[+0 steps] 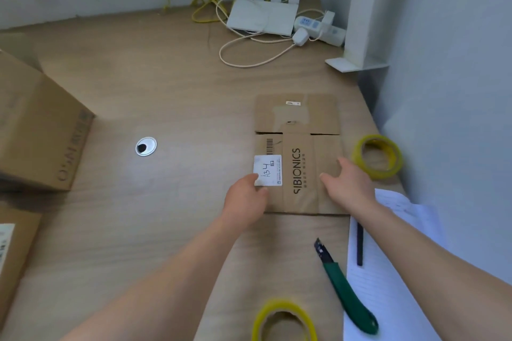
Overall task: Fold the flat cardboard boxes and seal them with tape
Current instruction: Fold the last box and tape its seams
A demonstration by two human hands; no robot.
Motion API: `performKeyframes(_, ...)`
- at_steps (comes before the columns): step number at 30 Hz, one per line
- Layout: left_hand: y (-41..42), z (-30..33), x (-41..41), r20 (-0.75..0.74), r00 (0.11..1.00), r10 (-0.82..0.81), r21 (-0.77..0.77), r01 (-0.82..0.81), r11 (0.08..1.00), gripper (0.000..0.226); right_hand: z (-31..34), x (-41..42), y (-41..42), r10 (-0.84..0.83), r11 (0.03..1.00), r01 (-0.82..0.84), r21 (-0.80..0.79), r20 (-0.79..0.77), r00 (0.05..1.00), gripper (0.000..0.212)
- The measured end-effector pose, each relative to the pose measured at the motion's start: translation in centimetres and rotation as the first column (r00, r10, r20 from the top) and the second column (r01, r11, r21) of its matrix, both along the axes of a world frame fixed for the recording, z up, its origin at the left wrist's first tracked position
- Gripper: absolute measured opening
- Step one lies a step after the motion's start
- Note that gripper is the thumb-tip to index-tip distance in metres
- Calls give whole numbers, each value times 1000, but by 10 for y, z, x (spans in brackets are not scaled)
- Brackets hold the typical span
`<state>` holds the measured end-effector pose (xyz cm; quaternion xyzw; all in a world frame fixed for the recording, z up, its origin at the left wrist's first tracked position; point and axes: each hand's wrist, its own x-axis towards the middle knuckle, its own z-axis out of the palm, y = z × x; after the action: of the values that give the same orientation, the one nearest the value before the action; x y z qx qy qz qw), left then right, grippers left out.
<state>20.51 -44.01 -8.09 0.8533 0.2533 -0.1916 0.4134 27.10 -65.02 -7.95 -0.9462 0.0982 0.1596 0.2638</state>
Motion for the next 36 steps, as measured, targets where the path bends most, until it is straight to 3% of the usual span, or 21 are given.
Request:
performKeyframes(5,21,10,0,30,967,252,-160,-245,956,50,21,6,19,-170,952,156,262,31,985,43)
performKeyframes(8,44,16,-10,45,954,295,-210,-280,937,42,31,3,39,-241,752,302,586,-182,953,9)
performKeyframes(11,64,24,-27,31,954,298,-224,-284,932,49,43,-13,67,-194,645,315,696,-249,949,11)
performKeyframes(14,80,44,-52,78,959,273,-219,-251,943,66,55,-39,100,-175,648,245,721,-172,969,18)
performKeyframes(18,87,86,-96,194,971,138,-304,-74,950,98,74,-82,144,-194,710,191,678,-72,978,40)
performKeyframes(22,101,113,-144,206,976,-77,-157,110,981,104,89,-131,181,-183,794,110,598,62,981,41)
performKeyframes(24,116,115,-167,141,986,-92,-147,113,983,88,96,-157,198,-151,826,70,559,100,984,46)
performKeyframes(27,142,115,-202,100,994,43,-412,2,911,42,104,-195,222,-72,857,14,516,93,993,49)
performKeyframes(29,155,114,-223,107,993,47,-470,8,883,23,105,-216,235,-39,863,-13,505,92,995,54)
performKeyframes(33,172,107,-253,138,990,-14,-390,67,918,21,102,-246,252,9,861,-65,505,112,994,45)
performKeyframes(36,183,100,-265,190,981,-39,-153,69,986,25,101,-259,256,29,870,-66,489,83,996,30)
